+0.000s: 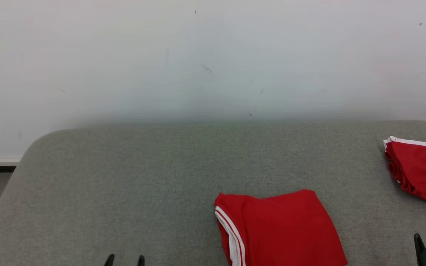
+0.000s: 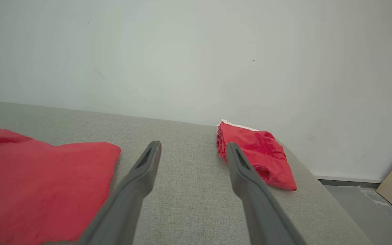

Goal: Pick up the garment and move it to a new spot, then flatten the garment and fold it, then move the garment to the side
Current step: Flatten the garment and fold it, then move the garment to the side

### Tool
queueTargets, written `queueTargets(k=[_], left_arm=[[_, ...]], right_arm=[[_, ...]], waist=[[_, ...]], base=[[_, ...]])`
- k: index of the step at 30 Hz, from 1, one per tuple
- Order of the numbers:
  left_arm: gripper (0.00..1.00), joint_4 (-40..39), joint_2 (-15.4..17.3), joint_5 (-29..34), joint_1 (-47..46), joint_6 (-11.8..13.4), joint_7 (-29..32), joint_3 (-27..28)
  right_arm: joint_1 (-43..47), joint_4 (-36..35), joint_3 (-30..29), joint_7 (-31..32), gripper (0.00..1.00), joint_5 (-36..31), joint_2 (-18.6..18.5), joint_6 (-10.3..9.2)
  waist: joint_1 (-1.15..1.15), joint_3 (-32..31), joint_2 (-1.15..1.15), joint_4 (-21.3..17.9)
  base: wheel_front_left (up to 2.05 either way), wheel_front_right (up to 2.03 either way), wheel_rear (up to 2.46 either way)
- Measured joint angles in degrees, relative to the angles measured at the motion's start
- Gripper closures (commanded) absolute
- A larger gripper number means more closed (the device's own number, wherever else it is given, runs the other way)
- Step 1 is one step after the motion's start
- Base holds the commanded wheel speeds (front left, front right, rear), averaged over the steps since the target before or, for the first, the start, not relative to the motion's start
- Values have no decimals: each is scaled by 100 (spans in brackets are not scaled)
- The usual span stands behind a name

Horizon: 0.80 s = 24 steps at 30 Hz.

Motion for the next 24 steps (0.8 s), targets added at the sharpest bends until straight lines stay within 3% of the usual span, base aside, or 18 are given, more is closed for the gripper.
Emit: queueTargets(k=[18, 24], left_arm=[[0, -13, 0, -1, 133, -42, 0, 138], [0, -34, 0, -1, 132, -43, 0, 133]], right_arm=[[139, 140, 216, 0, 0, 73, -27, 4], [-26, 229, 454, -1, 0, 513, -225, 4]], waist=[[0, -46, 0, 57], [0, 28, 0, 79]], base=[[0, 0, 0], [0, 0, 0]])
